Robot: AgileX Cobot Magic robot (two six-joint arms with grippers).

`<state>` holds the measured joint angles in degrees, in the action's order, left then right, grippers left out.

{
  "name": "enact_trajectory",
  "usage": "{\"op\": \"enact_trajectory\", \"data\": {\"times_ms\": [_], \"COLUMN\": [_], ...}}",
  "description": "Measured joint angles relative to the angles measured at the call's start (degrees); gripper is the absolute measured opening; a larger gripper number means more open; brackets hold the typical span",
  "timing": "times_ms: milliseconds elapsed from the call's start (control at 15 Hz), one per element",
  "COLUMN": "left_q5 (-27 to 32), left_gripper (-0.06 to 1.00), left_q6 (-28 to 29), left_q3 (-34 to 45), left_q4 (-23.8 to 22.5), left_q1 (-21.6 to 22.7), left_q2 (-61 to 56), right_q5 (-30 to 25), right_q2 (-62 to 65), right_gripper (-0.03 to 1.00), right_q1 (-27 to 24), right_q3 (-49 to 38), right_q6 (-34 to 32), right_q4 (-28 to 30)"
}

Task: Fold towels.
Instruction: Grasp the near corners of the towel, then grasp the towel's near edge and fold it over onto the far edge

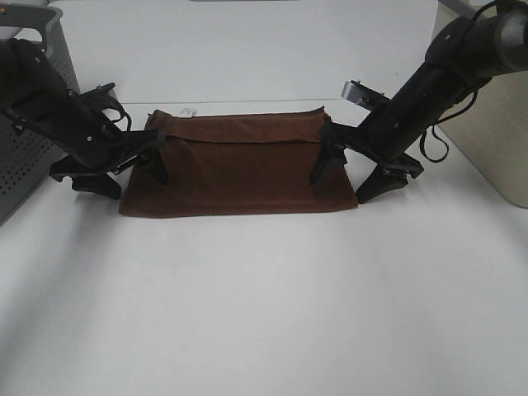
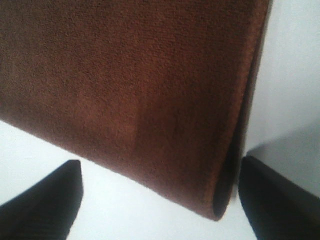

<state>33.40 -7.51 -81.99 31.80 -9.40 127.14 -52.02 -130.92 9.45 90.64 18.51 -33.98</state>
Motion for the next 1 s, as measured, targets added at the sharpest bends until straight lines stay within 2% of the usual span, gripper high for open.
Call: {"op": "enact_trajectory", "data": {"times_ms": [67,200,267,400,467,533,733,867,1000], "left_q5": [-0.2,-0.5,-0.5,-0.3,-0.1,0.2,3.0,5.7,5.7], "left_gripper": [0.75,0.60,0.48,0.15,0.04,0.01,0.01,0.00,0.00], "left_q6": [0.0,0.0,0.0,-0.4,-0.9,-1.3,-1.3,-1.3,-1.3], "left_q3": [-0.1,-0.1,-0.1,-0.1,-0.1,0.0,0.1,0.5,6.2], "left_q4": [0.9,1.1,1.1,1.1,1.0,0.9,-1.8,-3.8,-4.0], "left_q1": [0.0,0.0,0.0,0.0,0.0,0.0,0.0,0.0,-0.3], "left_q2": [0.2,0.4,0.7,1.1,1.3,1.3,-0.4,-3.0,-6.3], "right_q5": [0.7,1.8,2.1,3.0,3.0,3.0,2.0,2.1,3.2], "right_q2": [-0.3,-0.8,-1.0,-1.0,-1.0,-1.0,-0.1,3.7,8.1], "right_gripper": [0.75,0.57,0.46,0.17,0.05,0.00,0.00,0.00,0.00], "right_q1": [0.0,0.0,0.0,0.0,0.0,0.0,0.0,0.0,0.1], "right_q3": [0.0,0.0,0.0,0.0,0.0,0.0,-0.6,-5.5,-12.6], "right_q6": [0.1,0.2,0.2,0.2,0.2,-0.1,-2.9,-4.1,-4.1], "right_q4": [-0.6,-0.9,-1.1,-1.2,-1.3,-1.3,0.5,1.0,0.9]}}
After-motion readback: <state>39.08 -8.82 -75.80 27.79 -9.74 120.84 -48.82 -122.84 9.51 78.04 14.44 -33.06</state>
